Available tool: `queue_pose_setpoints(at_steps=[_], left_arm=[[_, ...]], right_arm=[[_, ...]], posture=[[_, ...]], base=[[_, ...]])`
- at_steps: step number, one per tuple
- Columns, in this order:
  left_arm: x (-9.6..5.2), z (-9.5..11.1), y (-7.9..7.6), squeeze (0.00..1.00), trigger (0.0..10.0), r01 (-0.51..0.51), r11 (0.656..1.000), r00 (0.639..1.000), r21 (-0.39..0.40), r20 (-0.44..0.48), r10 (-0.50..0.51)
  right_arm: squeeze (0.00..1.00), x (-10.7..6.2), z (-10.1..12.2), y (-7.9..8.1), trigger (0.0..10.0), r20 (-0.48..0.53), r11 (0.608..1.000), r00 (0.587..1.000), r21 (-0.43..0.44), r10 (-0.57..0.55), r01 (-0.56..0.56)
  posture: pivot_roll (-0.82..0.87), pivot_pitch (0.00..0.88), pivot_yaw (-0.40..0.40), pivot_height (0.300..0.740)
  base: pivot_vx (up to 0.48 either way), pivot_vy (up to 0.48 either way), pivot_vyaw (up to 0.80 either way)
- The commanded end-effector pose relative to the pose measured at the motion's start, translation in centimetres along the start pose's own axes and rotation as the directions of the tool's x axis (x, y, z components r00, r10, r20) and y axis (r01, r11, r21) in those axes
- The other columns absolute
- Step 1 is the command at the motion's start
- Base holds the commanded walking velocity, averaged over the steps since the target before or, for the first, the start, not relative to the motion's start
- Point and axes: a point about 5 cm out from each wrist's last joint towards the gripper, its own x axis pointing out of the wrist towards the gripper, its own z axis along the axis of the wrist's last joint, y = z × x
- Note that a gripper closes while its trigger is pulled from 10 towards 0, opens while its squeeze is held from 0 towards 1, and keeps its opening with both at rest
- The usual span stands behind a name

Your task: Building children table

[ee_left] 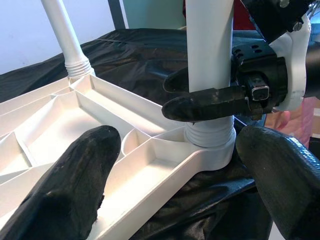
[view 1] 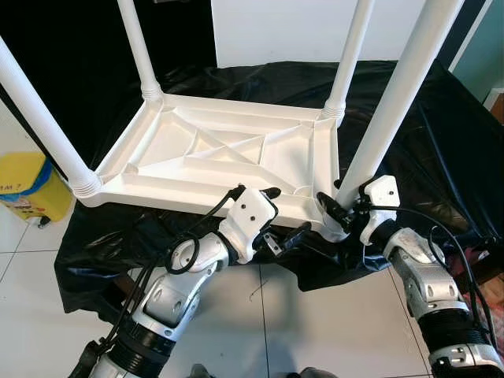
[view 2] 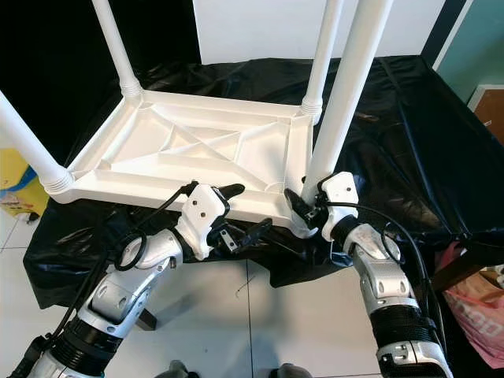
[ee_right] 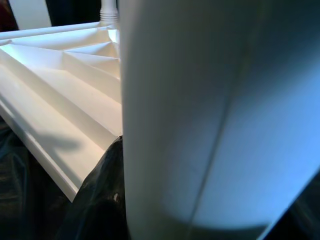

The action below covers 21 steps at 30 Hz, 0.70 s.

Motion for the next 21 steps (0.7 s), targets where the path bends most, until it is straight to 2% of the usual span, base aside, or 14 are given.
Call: queue_pose_setpoints(at_steps=[1, 13, 14, 15, 17, 21], left_arm=[[-0.3, -0.1, -0.2, 0.00, 10.0, 0.014, 1.000, 1.000, 0.009, -0.016, -0.014], [-0.2, -0.1, -0.2, 0.00, 10.0, 0.015, 1.000, 1.000, 0.007, -0.017, -0.015], [-0.2, -0.1, -0.3, 0.00, 10.0, 0.017, 1.000, 1.000, 0.007, -0.017, -0.017], [-0.2, -0.1, -0.3, 0.00, 10.0, 0.017, 1.000, 1.000, 0.007, -0.017, -0.017], [-0.2, -0.2, -0.3, 0.00, 10.0, 0.017, 1.000, 1.000, 0.006, -0.018, -0.017], [-0.2, -0.2, -0.3, 0.00, 10.0, 0.016, 1.000, 1.000, 0.006, -0.018, -0.016]], right_arm=[[0.00, -0.6, -2.4, 1.0, 10.0, -0.124, 1.000, 0.992, 0.003, -0.024, 0.024], [0.00, -0.9, -2.7, 1.7, 10.0, -0.112, 0.975, 0.970, 0.023, -0.216, 0.220], [0.00, -1.0, -2.7, 1.8, 10.0, -0.115, 0.962, 0.957, 0.027, -0.268, 0.272], [0.00, -1.0, -2.7, 1.8, 10.0, -0.115, 0.962, 0.957, 0.027, -0.268, 0.272], [0.00, -1.1, -2.8, 2.5, 10.0, -0.130, 0.924, 0.918, 0.039, -0.374, 0.381], [0.00, -1.1, -2.9, 3.1, 10.0, -0.143, 0.900, 0.896, 0.053, -0.421, 0.432]], posture=[[0.03, 0.088, -0.011, 0.740], [0.02, 0.091, -0.006, 0.740], [0.02, 0.092, -0.008, 0.740], [0.02, 0.092, -0.008, 0.740], [0.02, 0.091, -0.009, 0.740], [0.02, 0.091, -0.010, 0.740]], base=[[0.000, 0.000, 0.00], [0.000, 0.000, 0.00], [0.000, 0.000, 0.00], [0.000, 0.000, 0.00], [0.000, 0.000, 0.00], [0.000, 0.000, 0.00]])
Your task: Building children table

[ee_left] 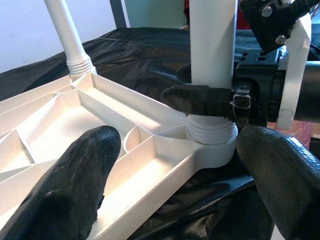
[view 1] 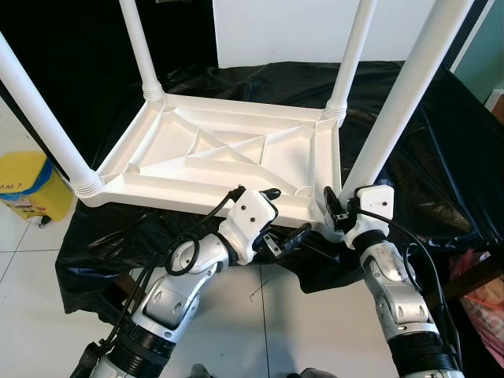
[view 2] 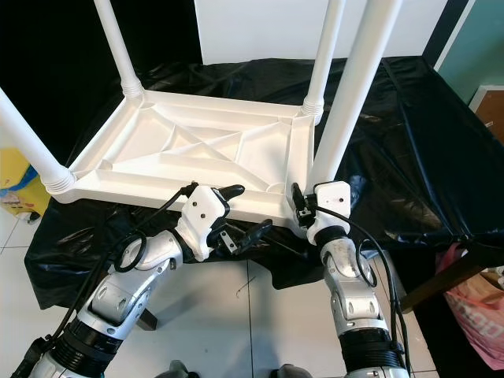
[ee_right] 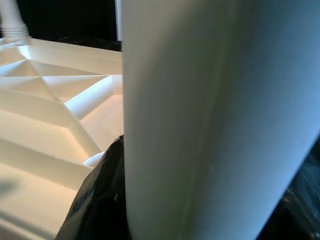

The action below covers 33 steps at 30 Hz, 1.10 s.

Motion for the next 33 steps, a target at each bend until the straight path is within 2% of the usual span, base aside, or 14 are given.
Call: queue_pose_setpoints(at_steps=[1, 6, 12, 20, 30, 31, 32, 33], left_arm=[[-0.1, -0.2, -0.2, 0.00, 10.0, 0.018, 1.000, 1.000, 0.006, -0.017, -0.017], [0.0, -0.2, -0.3, 0.00, 10.0, 0.019, 1.000, 1.000, 0.006, -0.018, -0.019], [0.0, -0.5, -0.4, 0.00, 10.0, 0.018, 1.000, 0.999, 0.021, -0.028, -0.018], [0.2, -0.5, -0.3, 0.00, 10.0, 0.014, 0.999, 1.000, 0.045, -0.020, -0.013], [0.2, -0.3, 0.2, 0.00, 10.0, 0.005, 0.997, 1.000, 0.077, -0.020, -0.004], [0.1, -0.3, 0.2, 0.00, 10.0, 0.001, 0.996, 1.000, 0.084, -0.022, 0.000], [0.1, -0.3, 0.2, 0.00, 10.0, -0.003, 0.996, 1.000, 0.085, -0.023, 0.005], [0.0, -0.2, 0.3, 0.00, 10.0, -0.006, 0.996, 1.000, 0.085, -0.024, 0.008]], right_arm=[[0.00, -1.2, -2.7, 0.4, 10.0, -0.144, 1.000, 0.989, -0.011, -0.027, 0.026], [0.00, -1.5, -2.8, 0.9, 10.0, -0.151, 0.998, 0.986, -0.006, -0.070, 0.070], [0.00, -1.7, -2.7, 0.8, 10.0, -0.157, 0.975, 0.962, -0.003, -0.222, 0.224], [0.00, -1.8, -2.5, 0.5, 10.0, -0.154, 0.962, 0.951, -0.009, -0.269, 0.271], [0.00, -1.8, -2.0, 0.7, 10.0, -0.114, 0.963, 0.957, -0.013, -0.268, 0.268], [0.75, -1.8, -1.8, 0.8, 10.0, -0.101, 0.967, 0.962, -0.013, -0.256, 0.256], [1.00, -1.7, -1.6, 1.0, 10.0, -0.085, 0.971, 0.967, -0.007, -0.238, 0.239], [1.00, -1.7, -1.4, 1.1, 10.0, -0.076, 0.974, 0.971, -0.003, -0.228, 0.228]], posture=[[0.02, 0.090, -0.012, 0.740], [0.02, 0.086, -0.017, 0.740], [0.02, 0.071, -0.023, 0.740], [0.01, 0.056, -0.017, 0.740], [0.02, 0.055, 0.004, 0.740], [0.03, 0.059, 0.003, 0.740], [0.03, 0.061, 0.003, 0.740], [0.03, 0.063, 0.002, 0.740]], base=[[0.000, 0.000, 0.00], [0.000, 0.000, 0.00], [0.000, 0.000, 0.00], [0.000, 0.000, 0.00], [0.000, 0.000, 0.00], [0.000, 0.000, 0.00], [0.000, 0.000, 0.00], [0.000, 0.000, 0.00]])
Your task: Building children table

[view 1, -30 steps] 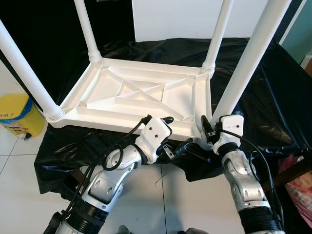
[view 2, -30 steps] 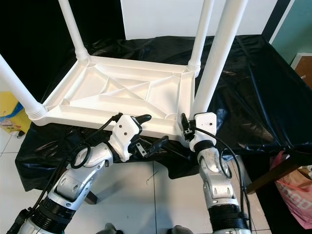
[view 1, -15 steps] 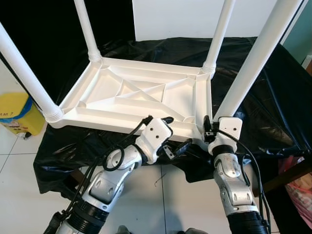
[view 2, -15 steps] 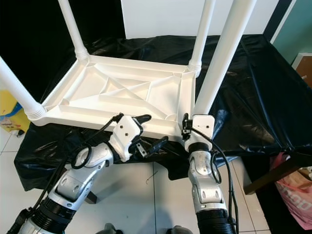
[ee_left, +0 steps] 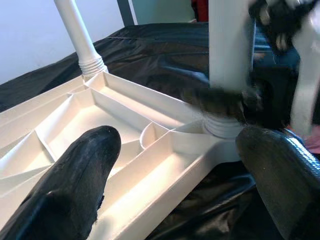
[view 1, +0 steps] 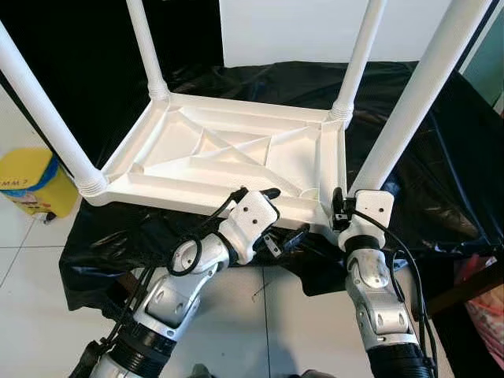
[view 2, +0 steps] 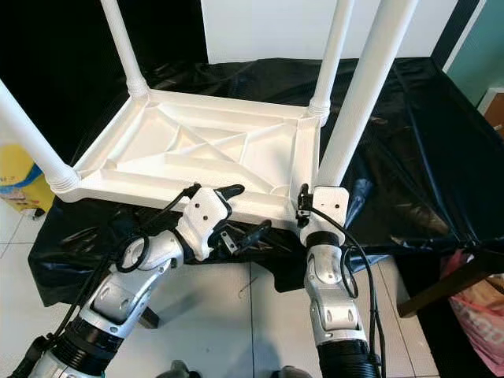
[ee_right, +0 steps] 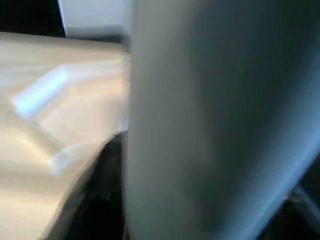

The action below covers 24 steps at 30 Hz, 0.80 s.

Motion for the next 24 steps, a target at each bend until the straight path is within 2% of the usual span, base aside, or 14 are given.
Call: queue_pose_setpoints(at_steps=[1, 12, 13, 14, 18, 21, 24], left_arm=[[-0.2, -0.1, 0.0, 0.00, 10.0, -0.002, 1.000, 1.000, 0.016, -0.010, 0.002], [-0.3, -0.1, 0.0, 0.00, 10.0, -0.020, 0.999, 1.000, 0.025, -0.008, 0.020], [-0.3, -0.1, 0.0, 0.00, 10.0, -0.025, 0.999, 1.000, 0.028, -0.008, 0.025], [-0.3, -0.1, 0.1, 0.00, 10.0, -0.027, 0.999, 1.000, 0.030, -0.007, 0.027], [-0.3, -0.1, 0.1, 0.00, 10.0, -0.028, 0.999, 1.000, 0.033, -0.007, 0.028], [-0.2, -0.1, 0.2, 0.00, 10.0, -0.027, 0.999, 1.000, 0.037, -0.007, 0.027], [-0.1, 0.0, 0.3, 0.00, 10.0, -0.027, 0.999, 1.000, 0.039, -0.006, 0.028]], right_arm=[[1.00, -0.4, -0.8, 0.0, 10.0, -0.030, 1.000, 0.999, -0.011, 0.021, -0.022], [1.00, -0.3, 0.0, -0.6, 10.0, 0.025, 0.995, 0.994, -0.017, 0.102, -0.102], [1.00, -0.2, 0.4, -0.7, 10.0, 0.048, 0.988, 0.987, -0.012, 0.152, -0.151], [0.00, -0.2, 0.6, -0.8, 10.0, 0.061, 0.982, 0.980, -0.011, 0.187, -0.186], [0.00, 0.0, 1.0, -0.8, 10.0, 0.078, 0.969, 0.966, -0.013, 0.246, -0.246], [0.00, 0.4, 1.5, -1.2, 10.0, 0.095, 0.936, 0.932, -0.009, 0.350, -0.351], [0.00, 0.6, 1.7, -1.3, 10.0, 0.099, 0.916, 0.911, -0.017, 0.401, -0.401]], posture=[[0.04, 0.064, -0.002, 0.740], [0.05, 0.070, -0.012, 0.740], [0.05, 0.071, -0.012, 0.740], [0.05, 0.071, -0.009, 0.740], [0.05, 0.070, -0.006, 0.740], [0.05, 0.068, -0.005, 0.740], [0.05, 0.067, -0.004, 0.740]], base=[[0.000, 0.000, 0.00], [0.000, 0.000, 0.00], [0.000, 0.000, 0.00], [0.000, 0.000, 0.00], [0.000, 0.000, 0.00], [0.000, 0.000, 0.00], [0.000, 0.000, 0.00]])
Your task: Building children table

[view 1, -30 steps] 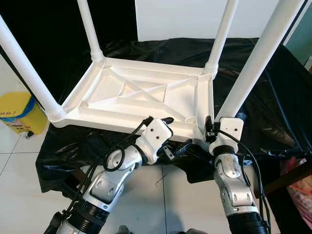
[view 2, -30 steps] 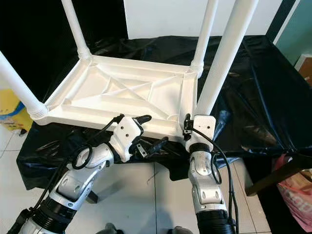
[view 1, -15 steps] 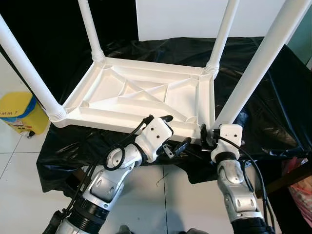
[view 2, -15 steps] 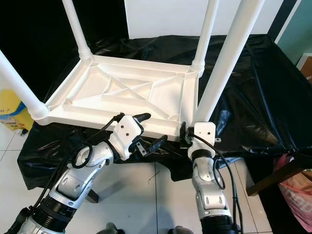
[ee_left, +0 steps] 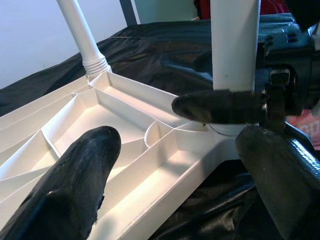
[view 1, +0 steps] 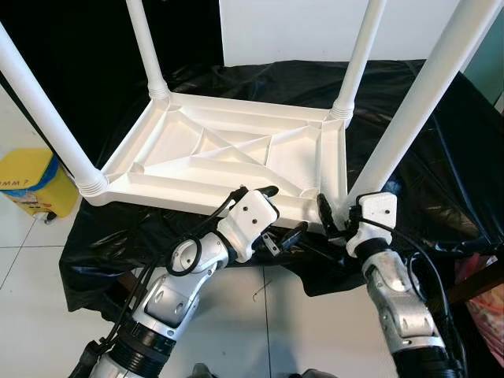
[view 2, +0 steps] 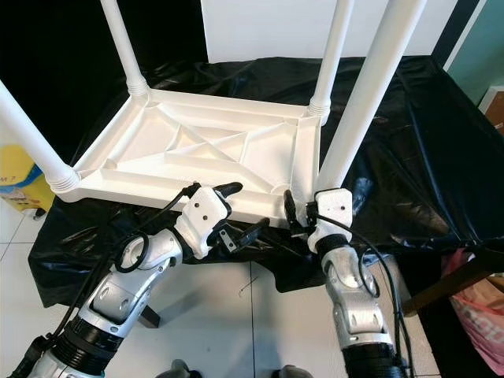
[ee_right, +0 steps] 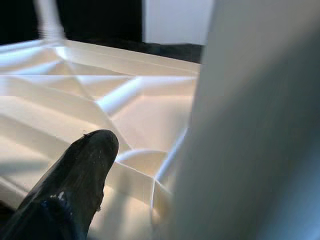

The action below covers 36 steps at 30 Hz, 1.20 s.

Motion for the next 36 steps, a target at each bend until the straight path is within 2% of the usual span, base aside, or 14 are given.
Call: queue_pose_setpoints(at_steps=[1, 2, 8, 9, 11, 12, 18, 22, 23, 28, 36], left_arm=[[0.0, 0.0, 0.2, 0.00, 10.0, -0.018, 1.000, 1.000, 0.021, -0.003, 0.018], [0.0, 0.0, 0.3, 0.00, 10.0, -0.016, 1.000, 1.000, 0.023, -0.001, 0.016], [0.0, 0.1, 0.2, 0.00, 10.0, -0.012, 1.000, 1.000, 0.024, 0.001, 0.012], [0.0, 0.2, 0.3, 0.00, 10.0, -0.013, 1.000, 1.000, 0.023, 0.002, 0.013], [0.0, 0.2, 0.3, 0.00, 10.0, -0.014, 1.000, 1.000, 0.023, 0.003, 0.014], [0.0, 0.2, 0.3, 0.00, 10.0, -0.017, 1.000, 1.000, 0.021, 0.003, 0.016], [-0.1, 0.2, 0.3, 0.00, 10.0, -0.022, 1.000, 1.000, 0.018, 0.003, 0.022], [-0.1, 0.2, 0.2, 0.00, 10.0, -0.019, 1.000, 1.000, 0.017, 0.004, 0.019], [-0.1, 0.2, 0.1, 0.00, 10.0, -0.016, 1.000, 1.000, 0.017, 0.004, 0.016], [-0.1, 0.2, 0.1, 0.00, 10.0, -0.012, 1.000, 1.000, 0.017, 0.005, 0.012], [0.2, 0.3, -0.1, 0.00, 10.0, -0.004, 1.000, 1.000, 0.014, 0.009, 0.003]], right_arm=[[0.00, 0.0, 0.0, 0.0, 10.0, 0.009, 0.998, 0.998, 0.006, 0.064, -0.064], [0.00, 0.1, 0.1, -0.3, 10.0, 0.001, 0.988, 0.988, -0.011, 0.155, -0.155], [0.00, 0.3, -0.3, -1.0, 10.0, -0.040, 0.959, 0.959, -0.021, 0.282, -0.283], [0.00, 0.4, -0.4, -1.2, 5.6, -0.049, 0.955, 0.955, -0.023, 0.293, -0.295], [0.00, 0.4, -0.5, -1.3, 5.6, -0.054, 0.955, 0.954, -0.024, 0.296, -0.297], [0.00, 0.4, -0.6, -1.4, 0.0, -0.060, 0.954, 0.953, -0.022, 0.297, -0.299], [0.00, 0.2, -1.2, -1.5, 0.0, -0.081, 0.952, 0.950, -0.017, 0.302, -0.304], [0.00, -0.2, -1.8, -1.8, 0.0, -0.107, 0.963, 0.958, -0.019, 0.267, -0.270], [0.00, -0.3, -1.9, -1.9, 10.0, -0.110, 0.968, 0.963, -0.018, 0.246, -0.250], [0.00, -0.3, -2.0, -2.1, 10.0, -0.112, 0.976, 0.971, -0.018, 0.212, -0.215], [0.00, -0.5, -2.3, -2.0, 10.0, -0.125, 0.998, 0.991, -0.022, 0.051, -0.054]], posture=[[0.05, 0.067, -0.003, 0.740], [0.05, 0.067, -0.001, 0.740], [0.05, 0.068, -0.006, 0.740], [0.05, 0.069, -0.009, 0.740], [0.05, 0.069, -0.009, 0.740], [0.05, 0.071, -0.012, 0.740], [0.06, 0.073, -0.013, 0.740], [0.05, 0.075, -0.006, 0.740], [0.05, 0.075, -0.003, 0.740], [0.05, 0.076, -0.001, 0.740], [0.04, 0.077, -0.010, 0.740]], base=[[0.000, 0.000, 0.00], [0.000, 0.000, 0.00], [0.000, 0.000, 0.00], [0.000, 0.000, 0.00], [0.000, 0.000, 0.00], [0.000, 0.000, 0.00], [0.000, 0.000, 0.00], [0.000, 0.000, 0.00], [0.000, 0.000, 0.00], [0.000, 0.000, 0.00], [0.000, 0.000, 0.00]])
